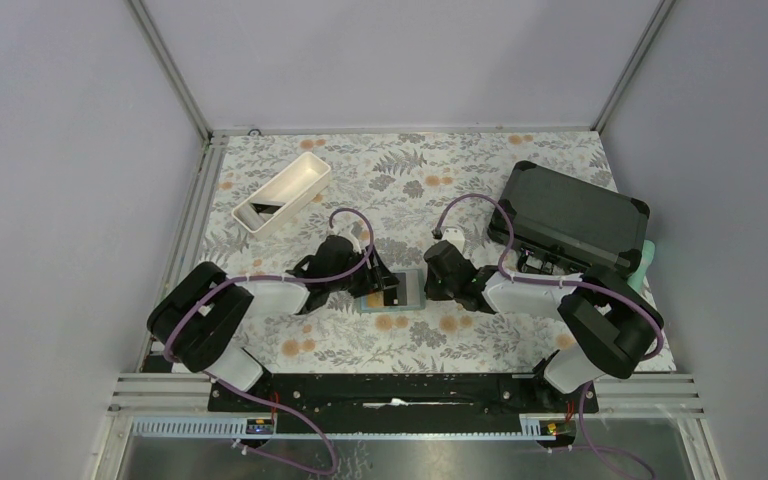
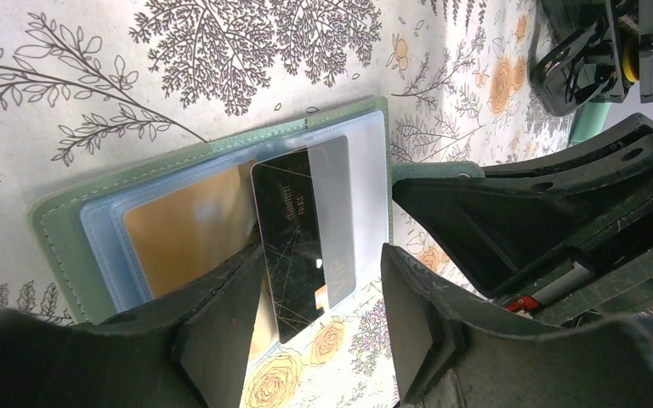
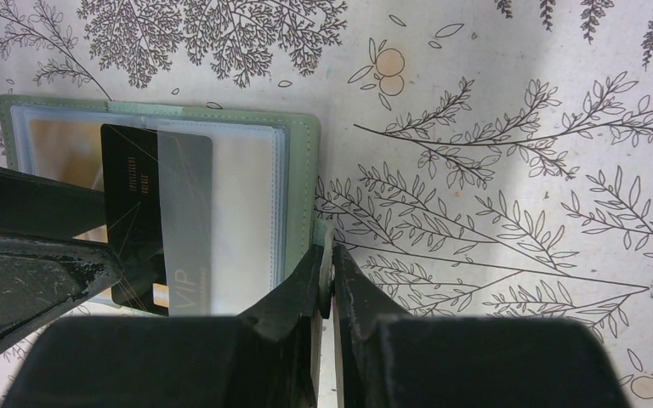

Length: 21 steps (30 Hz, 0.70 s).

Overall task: Put the credit cards into the card holder
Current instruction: Insert the credit card into the card holder.

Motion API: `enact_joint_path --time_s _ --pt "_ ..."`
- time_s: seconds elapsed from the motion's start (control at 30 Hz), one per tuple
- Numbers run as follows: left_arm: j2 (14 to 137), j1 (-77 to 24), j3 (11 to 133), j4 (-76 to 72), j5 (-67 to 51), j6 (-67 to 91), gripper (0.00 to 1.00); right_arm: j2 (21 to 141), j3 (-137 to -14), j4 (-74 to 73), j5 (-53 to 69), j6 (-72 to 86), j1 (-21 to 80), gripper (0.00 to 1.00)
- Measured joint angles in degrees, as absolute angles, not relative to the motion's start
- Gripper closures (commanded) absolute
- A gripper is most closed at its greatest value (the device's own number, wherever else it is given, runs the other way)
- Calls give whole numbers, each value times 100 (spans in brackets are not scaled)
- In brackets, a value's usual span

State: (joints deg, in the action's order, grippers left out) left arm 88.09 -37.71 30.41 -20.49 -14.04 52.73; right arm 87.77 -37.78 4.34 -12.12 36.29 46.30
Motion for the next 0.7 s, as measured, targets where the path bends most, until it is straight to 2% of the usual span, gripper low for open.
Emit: enact_joint_path --time_s 0.7 --pt "9030 -4066 3291 -1900 -1350 5325 47 8803 -3800 449 -1212 3629 4637 100"
